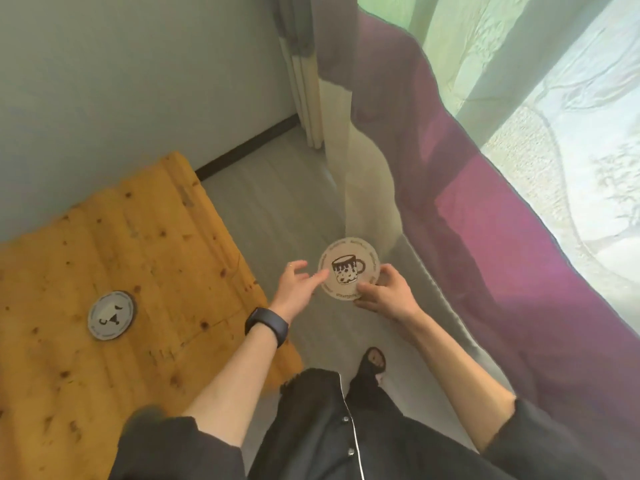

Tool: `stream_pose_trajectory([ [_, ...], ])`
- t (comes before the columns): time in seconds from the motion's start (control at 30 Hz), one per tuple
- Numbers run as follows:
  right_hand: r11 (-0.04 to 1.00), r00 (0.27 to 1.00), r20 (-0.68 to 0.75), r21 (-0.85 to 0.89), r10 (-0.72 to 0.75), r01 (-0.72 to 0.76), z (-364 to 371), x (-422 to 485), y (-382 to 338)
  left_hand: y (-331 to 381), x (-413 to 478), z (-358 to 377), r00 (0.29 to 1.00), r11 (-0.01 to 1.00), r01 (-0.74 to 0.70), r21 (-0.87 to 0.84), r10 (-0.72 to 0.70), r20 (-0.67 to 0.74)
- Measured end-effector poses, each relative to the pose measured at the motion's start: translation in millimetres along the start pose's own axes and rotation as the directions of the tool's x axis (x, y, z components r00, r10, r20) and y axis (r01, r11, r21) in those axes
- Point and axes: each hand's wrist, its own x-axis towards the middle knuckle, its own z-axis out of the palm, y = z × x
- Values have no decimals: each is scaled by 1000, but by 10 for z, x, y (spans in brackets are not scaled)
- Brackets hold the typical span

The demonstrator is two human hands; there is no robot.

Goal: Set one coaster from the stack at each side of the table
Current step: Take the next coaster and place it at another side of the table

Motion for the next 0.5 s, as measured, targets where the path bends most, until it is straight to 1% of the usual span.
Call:
stream_pose_trajectory([
  [0.07, 999, 1000, 26, 50, 12, -13, 84, 175, -119, 55, 63, 29, 999, 990, 42, -134, -45, -20],
  [0.17, 1000, 994, 110, -27, 3, 0, 291, 406, -218, 110, 185, -160, 983, 937, -50, -347, -15, -182],
  [0.27, 988, 982, 185, -153, 21, 7, 506, 689, -376, 111, 347, -457, 967, 913, -95, -397, -10, -254],
  [0.37, 983, 981, 192, -184, 20, 16, 690, 990, -602, 83, 497, -702, 950, 898, -111, -425, -29, -310],
  [0.43, 965, 976, 215, -259, 22, 36, 800, 1173, -780, 39, 596, -835, 941, 873, -95, -478, -79, -330],
  [0.5, 925, 962, 272, -368, 8, 97, 917, 1369, -915, -6, 693, -924, 939, 841, -73, -537, -124, -321],
])
